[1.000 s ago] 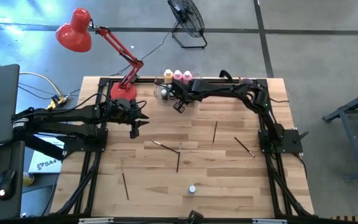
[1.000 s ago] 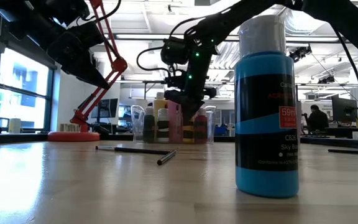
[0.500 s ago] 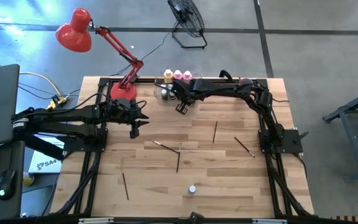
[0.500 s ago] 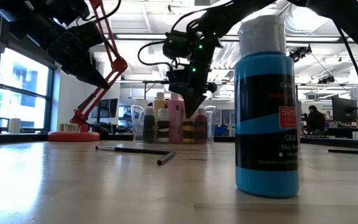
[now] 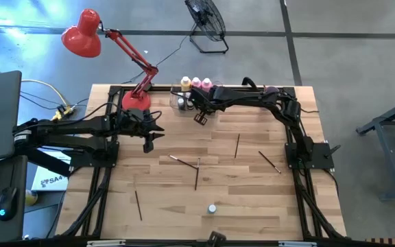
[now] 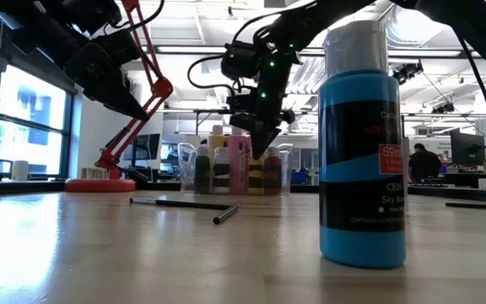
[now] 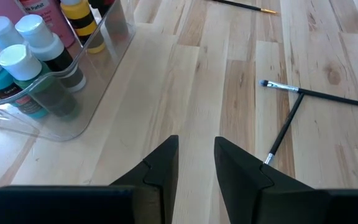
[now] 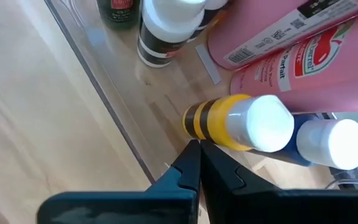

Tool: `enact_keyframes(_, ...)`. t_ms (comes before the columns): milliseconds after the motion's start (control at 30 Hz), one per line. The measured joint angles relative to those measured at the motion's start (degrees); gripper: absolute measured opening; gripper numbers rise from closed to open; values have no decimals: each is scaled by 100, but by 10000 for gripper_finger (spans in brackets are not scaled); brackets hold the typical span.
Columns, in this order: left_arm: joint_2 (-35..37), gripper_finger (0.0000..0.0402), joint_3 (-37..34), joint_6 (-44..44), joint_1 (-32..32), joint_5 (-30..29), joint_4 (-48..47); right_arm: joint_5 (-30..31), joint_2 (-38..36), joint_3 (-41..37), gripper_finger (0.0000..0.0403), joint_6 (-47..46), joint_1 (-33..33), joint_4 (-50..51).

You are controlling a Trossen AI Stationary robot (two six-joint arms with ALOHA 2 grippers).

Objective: Pick & Place Paint Supplies
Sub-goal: Put the small yellow paint bottle into the transparent bin

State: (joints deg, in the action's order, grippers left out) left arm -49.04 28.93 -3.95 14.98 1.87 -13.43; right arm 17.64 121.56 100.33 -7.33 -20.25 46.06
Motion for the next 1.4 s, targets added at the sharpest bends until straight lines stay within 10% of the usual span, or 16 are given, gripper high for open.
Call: enact_keyframes(1400,0,102,0,0,0,0,-4,-337,101,0,2,312,-282,-560)
